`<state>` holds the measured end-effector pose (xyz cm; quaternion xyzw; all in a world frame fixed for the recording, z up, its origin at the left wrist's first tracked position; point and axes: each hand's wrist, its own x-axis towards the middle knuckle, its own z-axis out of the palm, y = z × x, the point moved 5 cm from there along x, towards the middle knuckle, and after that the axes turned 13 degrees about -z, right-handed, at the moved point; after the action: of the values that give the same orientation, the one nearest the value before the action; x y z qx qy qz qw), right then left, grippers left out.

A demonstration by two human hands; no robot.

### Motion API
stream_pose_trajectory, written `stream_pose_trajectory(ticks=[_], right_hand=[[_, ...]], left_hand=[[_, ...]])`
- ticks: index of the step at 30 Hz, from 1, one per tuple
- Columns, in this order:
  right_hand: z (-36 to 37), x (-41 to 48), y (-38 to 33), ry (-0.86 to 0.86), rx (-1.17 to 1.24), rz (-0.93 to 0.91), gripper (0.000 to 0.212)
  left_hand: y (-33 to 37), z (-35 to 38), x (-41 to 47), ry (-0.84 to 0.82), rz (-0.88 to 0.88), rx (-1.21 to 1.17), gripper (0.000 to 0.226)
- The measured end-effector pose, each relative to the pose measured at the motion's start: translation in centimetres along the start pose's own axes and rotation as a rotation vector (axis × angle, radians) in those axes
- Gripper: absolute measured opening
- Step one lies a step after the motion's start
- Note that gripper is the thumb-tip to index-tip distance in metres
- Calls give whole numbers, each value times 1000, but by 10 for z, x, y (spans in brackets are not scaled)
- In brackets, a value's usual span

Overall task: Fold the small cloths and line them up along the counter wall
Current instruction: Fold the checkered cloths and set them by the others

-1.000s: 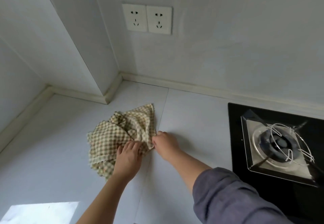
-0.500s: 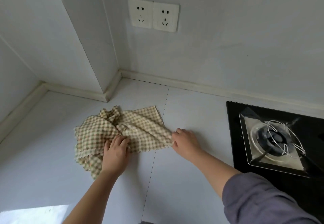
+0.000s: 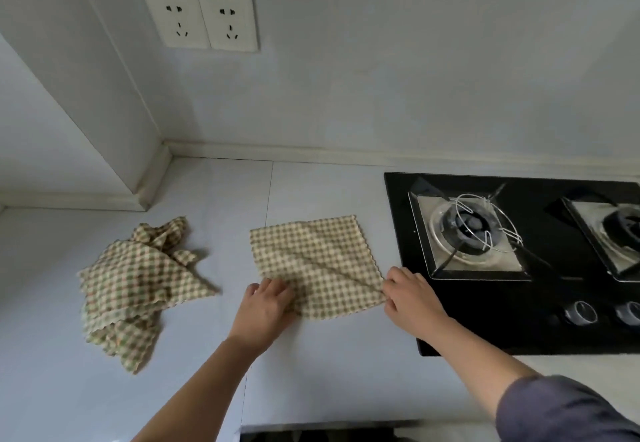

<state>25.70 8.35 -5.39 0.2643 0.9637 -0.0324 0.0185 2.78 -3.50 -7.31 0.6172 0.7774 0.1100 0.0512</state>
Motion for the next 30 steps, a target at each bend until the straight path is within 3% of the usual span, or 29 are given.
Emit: stream_pose_trajectory(ticks=[3, 6, 8, 12, 15, 18, 21, 24, 27, 30], right_hand=[[-3, -10, -2, 49, 81, -51, 24], [2, -13, -4, 13, 271, -72, 14], [6, -14, -4, 6, 507, 48, 26], [2, -7, -2, 277, 864, 347, 32], [-5, 9, -2, 382, 1029, 471, 24], [-3, 30, 1, 335, 1108, 580, 9], [8, 44, 6, 196, 1006, 651, 11], [10, 50, 7, 211, 1011, 678, 9], [8, 48, 6, 303, 1068, 693, 9], [13, 44, 7, 276, 1056, 701, 10]], left_hand=[[5, -2, 6, 39, 55, 33, 3], [1, -8, 3, 19, 73, 50, 27], [-6, -10, -2, 11, 62, 4, 32], [-26, -15, -10, -107, -351, -462, 20], [-33, -18, -11, -196, -602, -858, 22], [-43, -18, -7, -208, -778, -1056, 12], [-39, -17, -6, -358, -766, -1199, 28], [-34, -13, -5, -441, -666, -1020, 29], [-43, -13, -2, -284, -732, -816, 13], [-53, -10, 4, -234, -780, -790, 18]])
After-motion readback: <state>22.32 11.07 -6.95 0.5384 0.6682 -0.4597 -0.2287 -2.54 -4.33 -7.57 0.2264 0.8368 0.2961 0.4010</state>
